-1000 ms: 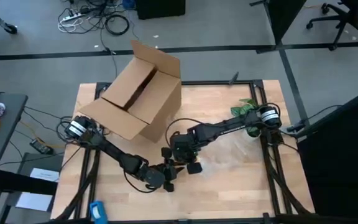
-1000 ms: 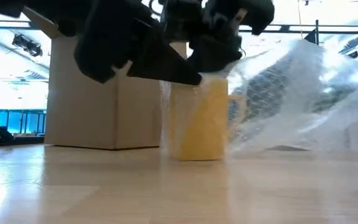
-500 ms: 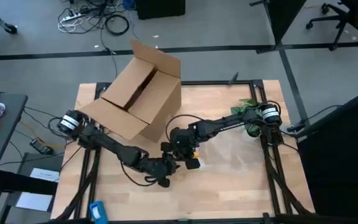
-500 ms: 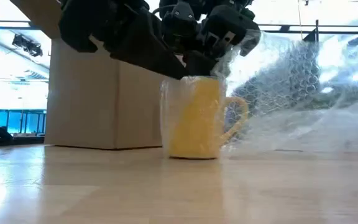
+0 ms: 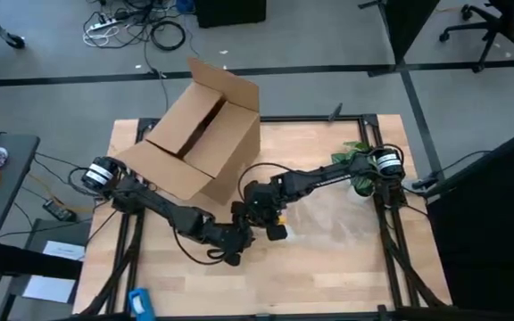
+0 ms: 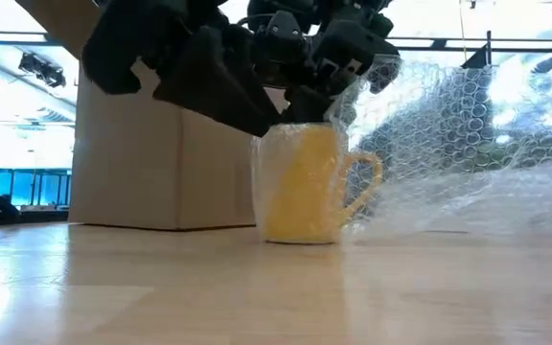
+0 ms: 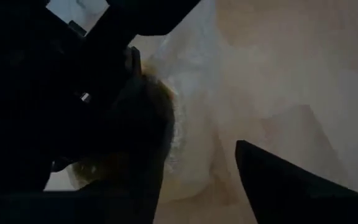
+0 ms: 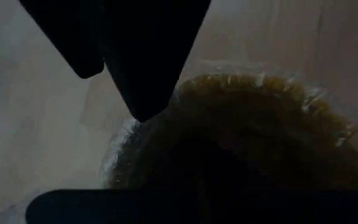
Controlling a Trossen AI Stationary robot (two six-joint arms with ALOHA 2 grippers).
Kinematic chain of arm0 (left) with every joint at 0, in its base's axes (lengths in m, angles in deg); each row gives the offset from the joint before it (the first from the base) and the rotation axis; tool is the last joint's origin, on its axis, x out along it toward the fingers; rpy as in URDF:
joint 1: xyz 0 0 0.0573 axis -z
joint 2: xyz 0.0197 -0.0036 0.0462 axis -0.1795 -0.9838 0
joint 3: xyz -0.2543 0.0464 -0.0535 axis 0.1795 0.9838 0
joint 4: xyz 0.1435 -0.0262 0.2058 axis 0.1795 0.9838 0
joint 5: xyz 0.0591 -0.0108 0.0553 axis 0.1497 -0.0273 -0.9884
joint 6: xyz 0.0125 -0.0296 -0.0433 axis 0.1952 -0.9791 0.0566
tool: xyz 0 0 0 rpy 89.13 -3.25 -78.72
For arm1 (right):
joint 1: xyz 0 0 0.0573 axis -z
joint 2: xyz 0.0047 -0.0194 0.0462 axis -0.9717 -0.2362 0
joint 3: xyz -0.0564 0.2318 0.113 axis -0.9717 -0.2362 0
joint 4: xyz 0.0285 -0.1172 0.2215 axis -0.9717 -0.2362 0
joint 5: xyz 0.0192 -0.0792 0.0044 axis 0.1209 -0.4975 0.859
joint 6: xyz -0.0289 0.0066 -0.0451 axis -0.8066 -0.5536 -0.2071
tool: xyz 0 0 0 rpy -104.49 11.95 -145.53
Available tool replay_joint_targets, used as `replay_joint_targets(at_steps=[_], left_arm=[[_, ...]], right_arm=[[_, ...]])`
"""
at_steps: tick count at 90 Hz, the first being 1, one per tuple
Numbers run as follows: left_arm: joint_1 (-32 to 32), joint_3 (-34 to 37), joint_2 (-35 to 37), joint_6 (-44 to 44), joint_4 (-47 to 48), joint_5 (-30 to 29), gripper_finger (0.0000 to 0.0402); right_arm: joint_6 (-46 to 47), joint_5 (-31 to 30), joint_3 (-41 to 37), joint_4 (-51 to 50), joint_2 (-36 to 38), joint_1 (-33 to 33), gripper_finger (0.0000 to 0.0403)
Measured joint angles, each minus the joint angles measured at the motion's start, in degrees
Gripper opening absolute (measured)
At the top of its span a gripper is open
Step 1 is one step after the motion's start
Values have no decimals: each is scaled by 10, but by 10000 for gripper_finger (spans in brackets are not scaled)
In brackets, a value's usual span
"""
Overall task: Wrap mug
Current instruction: Wrap the yellow mug with the bubble wrap
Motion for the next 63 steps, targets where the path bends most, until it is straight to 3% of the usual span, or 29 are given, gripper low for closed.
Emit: replay_joint_targets(at_steps=[16,35,45,63], left_arm=[[3,28,-3,14,-65,-22,186],[27,111,-3,46,-245,-93,186],[24,146,-3,55,-318,-74,186],[1,159,-5,50,-304,-32,186]], right_arm=[[2,-6,0,9,2,1,0],[11,-16,3,31,2,-1,0],[10,-15,3,37,2,-2,0],[19,-14,2,38,2,-2,0]])
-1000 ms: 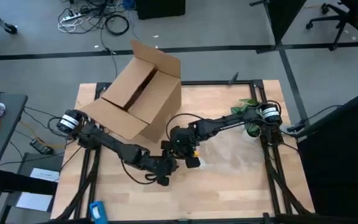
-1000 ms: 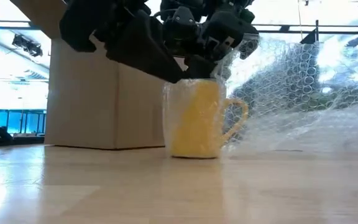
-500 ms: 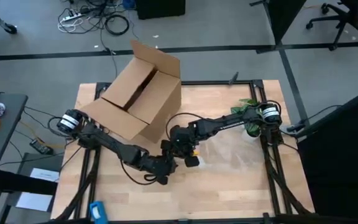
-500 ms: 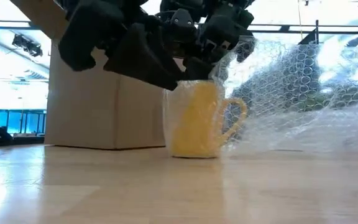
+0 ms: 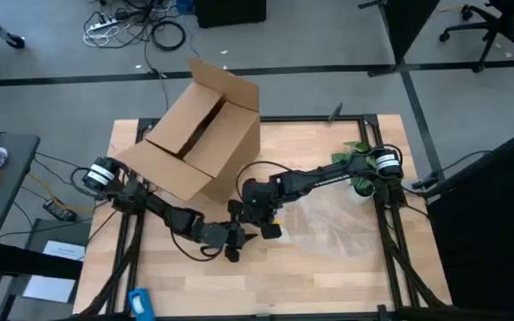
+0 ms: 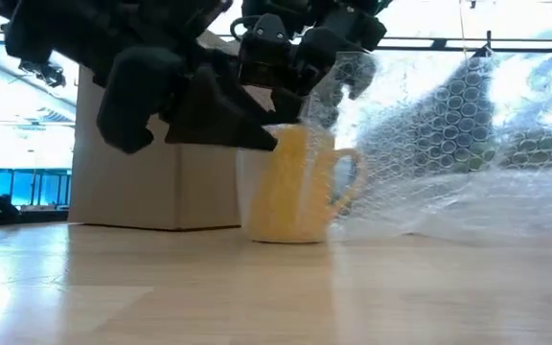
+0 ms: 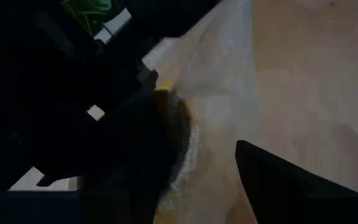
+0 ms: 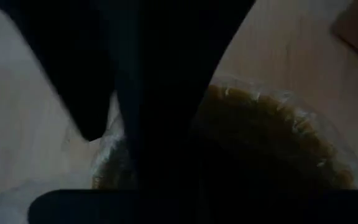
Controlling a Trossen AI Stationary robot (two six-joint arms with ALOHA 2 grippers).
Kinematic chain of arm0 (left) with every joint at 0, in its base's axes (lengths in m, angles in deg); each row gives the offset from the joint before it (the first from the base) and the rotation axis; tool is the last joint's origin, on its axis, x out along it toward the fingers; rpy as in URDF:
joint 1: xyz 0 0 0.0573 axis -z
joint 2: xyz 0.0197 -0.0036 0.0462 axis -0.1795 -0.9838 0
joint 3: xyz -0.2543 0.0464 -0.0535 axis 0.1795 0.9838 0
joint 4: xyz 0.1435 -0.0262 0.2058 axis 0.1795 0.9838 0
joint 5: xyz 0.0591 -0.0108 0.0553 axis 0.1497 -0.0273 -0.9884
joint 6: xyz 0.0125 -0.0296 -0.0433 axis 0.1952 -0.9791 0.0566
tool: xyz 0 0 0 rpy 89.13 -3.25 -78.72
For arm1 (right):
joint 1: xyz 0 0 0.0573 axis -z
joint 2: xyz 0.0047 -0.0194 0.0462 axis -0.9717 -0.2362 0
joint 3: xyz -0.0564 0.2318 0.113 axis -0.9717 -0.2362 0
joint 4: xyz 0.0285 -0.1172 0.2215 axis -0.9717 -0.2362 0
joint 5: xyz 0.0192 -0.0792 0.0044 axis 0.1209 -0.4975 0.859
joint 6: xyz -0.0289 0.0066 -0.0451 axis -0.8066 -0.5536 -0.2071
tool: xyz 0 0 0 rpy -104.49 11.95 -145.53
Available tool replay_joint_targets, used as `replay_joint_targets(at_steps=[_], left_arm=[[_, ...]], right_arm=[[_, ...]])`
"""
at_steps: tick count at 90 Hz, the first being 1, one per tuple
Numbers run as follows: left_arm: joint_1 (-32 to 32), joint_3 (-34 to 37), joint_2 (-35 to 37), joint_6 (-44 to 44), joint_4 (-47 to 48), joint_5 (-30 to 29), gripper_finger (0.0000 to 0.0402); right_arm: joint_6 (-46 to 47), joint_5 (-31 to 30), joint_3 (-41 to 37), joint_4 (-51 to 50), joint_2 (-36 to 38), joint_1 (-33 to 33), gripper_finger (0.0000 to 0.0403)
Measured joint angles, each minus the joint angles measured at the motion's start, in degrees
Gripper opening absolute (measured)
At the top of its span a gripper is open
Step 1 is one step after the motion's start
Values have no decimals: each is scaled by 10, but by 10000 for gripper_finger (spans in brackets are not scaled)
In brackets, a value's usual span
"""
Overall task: Wrap mug
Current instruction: Wrap the yellow mug with the bubble wrap
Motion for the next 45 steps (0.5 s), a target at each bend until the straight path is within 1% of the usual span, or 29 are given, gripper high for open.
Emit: replay_joint_targets(at_steps=[14,22,30,45], left_arm=[[-1,0,0,19,17,5,184],[-2,0,1,15,22,5,167],[-4,-1,0,8,21,3,130],[-14,-2,0,-26,22,10,31]], right_arm=[[4,2,0,-1,1,0,0],[9,4,-1,-2,5,0,0],[11,6,-2,-5,10,0,0],[9,6,-2,-6,18,-1,0]])
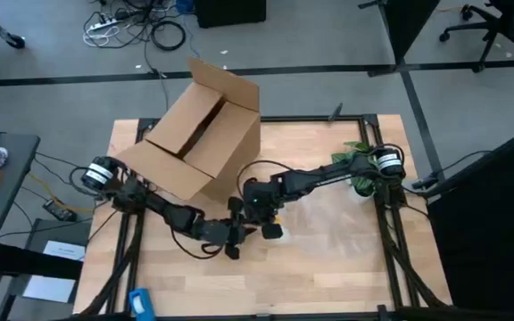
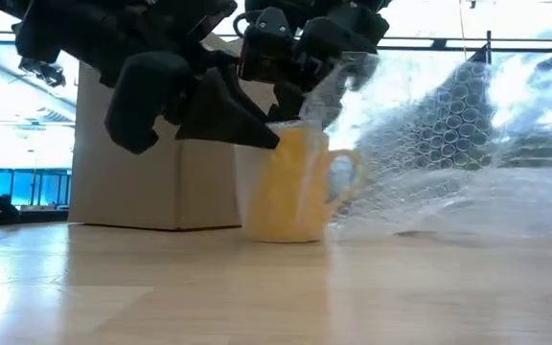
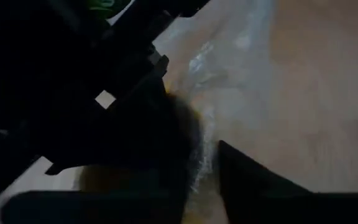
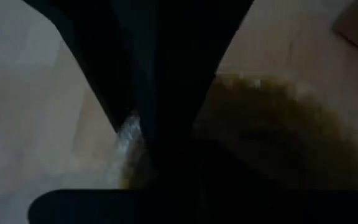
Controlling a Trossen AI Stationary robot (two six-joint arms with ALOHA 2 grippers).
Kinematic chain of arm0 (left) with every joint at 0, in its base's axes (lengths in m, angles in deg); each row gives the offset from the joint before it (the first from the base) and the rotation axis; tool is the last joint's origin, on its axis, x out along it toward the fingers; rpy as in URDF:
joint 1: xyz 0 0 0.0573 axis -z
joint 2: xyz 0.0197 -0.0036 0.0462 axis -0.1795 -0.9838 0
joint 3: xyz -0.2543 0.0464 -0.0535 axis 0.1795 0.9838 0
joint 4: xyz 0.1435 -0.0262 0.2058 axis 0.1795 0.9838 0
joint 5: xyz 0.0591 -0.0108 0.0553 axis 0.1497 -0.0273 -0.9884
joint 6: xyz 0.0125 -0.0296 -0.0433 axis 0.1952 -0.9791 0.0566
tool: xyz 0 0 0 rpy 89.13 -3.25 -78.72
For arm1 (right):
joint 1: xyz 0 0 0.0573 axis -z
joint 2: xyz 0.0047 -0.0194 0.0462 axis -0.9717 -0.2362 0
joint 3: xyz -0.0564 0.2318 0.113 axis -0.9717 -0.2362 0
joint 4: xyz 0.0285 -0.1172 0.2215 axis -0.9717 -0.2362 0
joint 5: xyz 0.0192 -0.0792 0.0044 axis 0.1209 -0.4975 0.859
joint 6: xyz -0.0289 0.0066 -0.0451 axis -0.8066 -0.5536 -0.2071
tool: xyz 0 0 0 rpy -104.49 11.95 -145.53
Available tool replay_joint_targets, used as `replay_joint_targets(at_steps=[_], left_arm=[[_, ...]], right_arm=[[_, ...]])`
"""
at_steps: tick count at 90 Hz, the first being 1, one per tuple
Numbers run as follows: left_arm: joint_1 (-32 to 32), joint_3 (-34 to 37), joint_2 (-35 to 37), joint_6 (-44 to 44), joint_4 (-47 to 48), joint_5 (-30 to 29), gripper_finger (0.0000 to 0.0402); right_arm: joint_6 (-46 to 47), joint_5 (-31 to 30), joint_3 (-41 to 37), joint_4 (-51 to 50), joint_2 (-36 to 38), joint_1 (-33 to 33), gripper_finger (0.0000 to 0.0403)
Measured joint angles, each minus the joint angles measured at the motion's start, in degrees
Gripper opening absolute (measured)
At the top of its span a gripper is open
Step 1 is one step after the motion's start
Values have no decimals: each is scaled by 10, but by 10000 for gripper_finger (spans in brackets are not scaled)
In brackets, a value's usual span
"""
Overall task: Wrap mug
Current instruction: Wrap the yellow mug with the bubble wrap
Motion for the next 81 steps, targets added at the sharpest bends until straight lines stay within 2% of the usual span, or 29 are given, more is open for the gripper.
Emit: replay_joint_targets(at_steps=[6,19,32,47,57,69,81], left_arm=[[-8,0,0,-17,1,13,12],[-13,-2,0,-26,2,22,11],[-16,-17,1,-45,17,39,3],[-14,-59,8,-62,101,52,1],[-7,-88,7,-79,154,101,1],[10,-112,4,-105,212,145,1],[32,-154,6,-124,266,153,1]], right_arm=[[2,0,0,-2,1,1,0],[5,-5,0,-13,10,2,0],[-8,-27,1,-39,51,2,0],[-7,-43,2,-67,100,0,0],[-4,-45,2,-72,127,-13,0],[1,-44,2,-71,132,-42,0],[16,-46,2,-66,130,-75,0]])
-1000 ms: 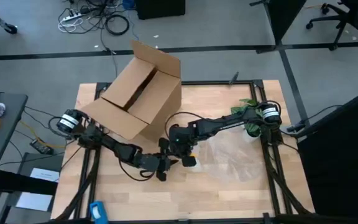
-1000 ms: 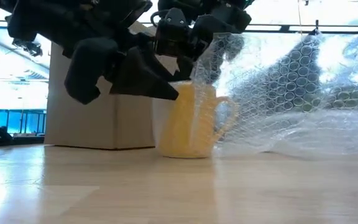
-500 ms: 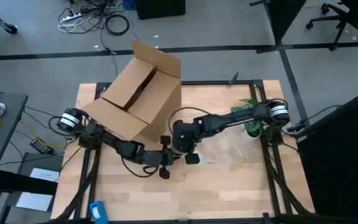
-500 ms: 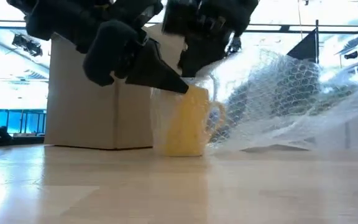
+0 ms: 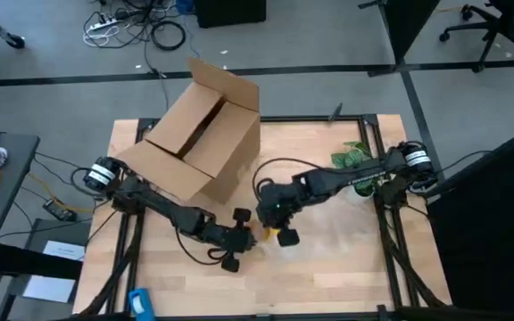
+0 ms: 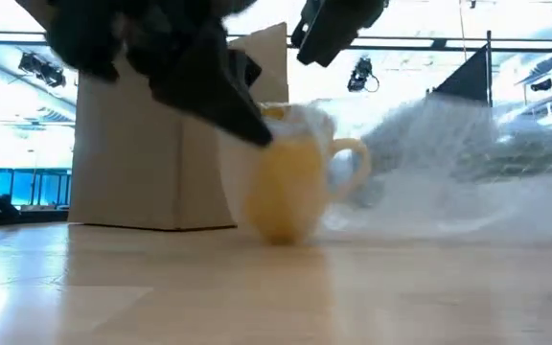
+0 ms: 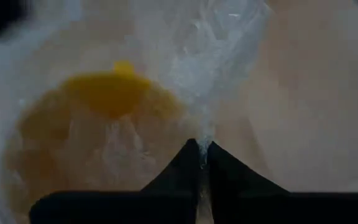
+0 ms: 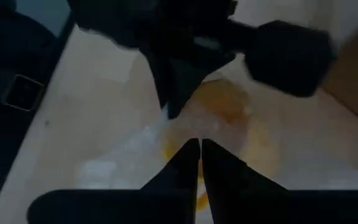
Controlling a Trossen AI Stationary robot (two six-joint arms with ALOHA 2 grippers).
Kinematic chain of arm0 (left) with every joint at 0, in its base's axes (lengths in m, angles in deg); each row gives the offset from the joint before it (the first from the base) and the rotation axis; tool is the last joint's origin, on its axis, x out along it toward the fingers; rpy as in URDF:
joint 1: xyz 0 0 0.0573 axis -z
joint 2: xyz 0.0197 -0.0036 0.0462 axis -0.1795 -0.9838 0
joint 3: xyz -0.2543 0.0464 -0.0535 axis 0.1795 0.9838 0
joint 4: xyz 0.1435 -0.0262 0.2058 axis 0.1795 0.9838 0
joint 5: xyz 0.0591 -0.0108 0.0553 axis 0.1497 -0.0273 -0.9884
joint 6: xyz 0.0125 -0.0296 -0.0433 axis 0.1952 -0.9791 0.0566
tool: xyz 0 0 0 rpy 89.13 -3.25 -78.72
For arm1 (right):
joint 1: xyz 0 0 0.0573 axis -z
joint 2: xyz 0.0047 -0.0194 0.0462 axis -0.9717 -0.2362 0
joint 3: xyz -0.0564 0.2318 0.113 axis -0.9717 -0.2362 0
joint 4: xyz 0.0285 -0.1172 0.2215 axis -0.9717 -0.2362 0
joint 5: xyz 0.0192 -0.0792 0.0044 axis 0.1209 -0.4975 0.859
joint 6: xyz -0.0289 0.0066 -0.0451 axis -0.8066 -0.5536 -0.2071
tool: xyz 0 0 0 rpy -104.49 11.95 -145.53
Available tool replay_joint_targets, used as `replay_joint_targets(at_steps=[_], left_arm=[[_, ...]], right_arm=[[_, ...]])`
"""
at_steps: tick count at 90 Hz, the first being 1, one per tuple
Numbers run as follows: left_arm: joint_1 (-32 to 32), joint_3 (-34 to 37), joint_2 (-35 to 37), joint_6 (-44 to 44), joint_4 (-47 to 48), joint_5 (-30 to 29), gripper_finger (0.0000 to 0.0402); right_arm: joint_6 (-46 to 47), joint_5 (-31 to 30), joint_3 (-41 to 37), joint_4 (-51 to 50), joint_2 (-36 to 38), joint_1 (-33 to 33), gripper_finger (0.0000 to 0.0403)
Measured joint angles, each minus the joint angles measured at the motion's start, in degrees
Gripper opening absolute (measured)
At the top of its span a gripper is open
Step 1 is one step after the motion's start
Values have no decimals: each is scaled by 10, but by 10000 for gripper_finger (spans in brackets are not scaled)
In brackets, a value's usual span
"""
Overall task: Wrap mug
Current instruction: Wrap the yellow mug with the bubble wrap
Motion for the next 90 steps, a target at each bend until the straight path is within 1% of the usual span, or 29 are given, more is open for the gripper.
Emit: replay_joint_targets(at_steps=[18,28,36,41,46,51,60,65,76,90], left_arm=[[37,-66,2,-26,89,13,1],[61,-80,4,-47,92,17,1],[77,-78,4,-65,89,18,1],[85,-74,4,-80,84,18,0],[89,-71,4,-103,82,15,2],[93,-67,4,-121,83,11,8],[96,-60,5,-155,86,-4,26],[96,-54,5,-174,89,-13,35],[99,-41,5,-182,85,-34,51],[103,-35,5,-191,93,-83,66]], right_arm=[[34,0,0,47,0,-52,0],[53,-2,0,86,-7,-78,0],[56,-22,-1,109,-19,-96,0],[56,-25,0,148,-29,-102,0],[57,-26,0,154,-43,-108,0],[57,-19,0,194,-59,-107,0],[49,-4,2,215,-86,-102,0],[46,-2,8,216,-101,-96,0],[45,-1,12,213,-127,-78,0],[32,0,15,205,-145,-60,0]])
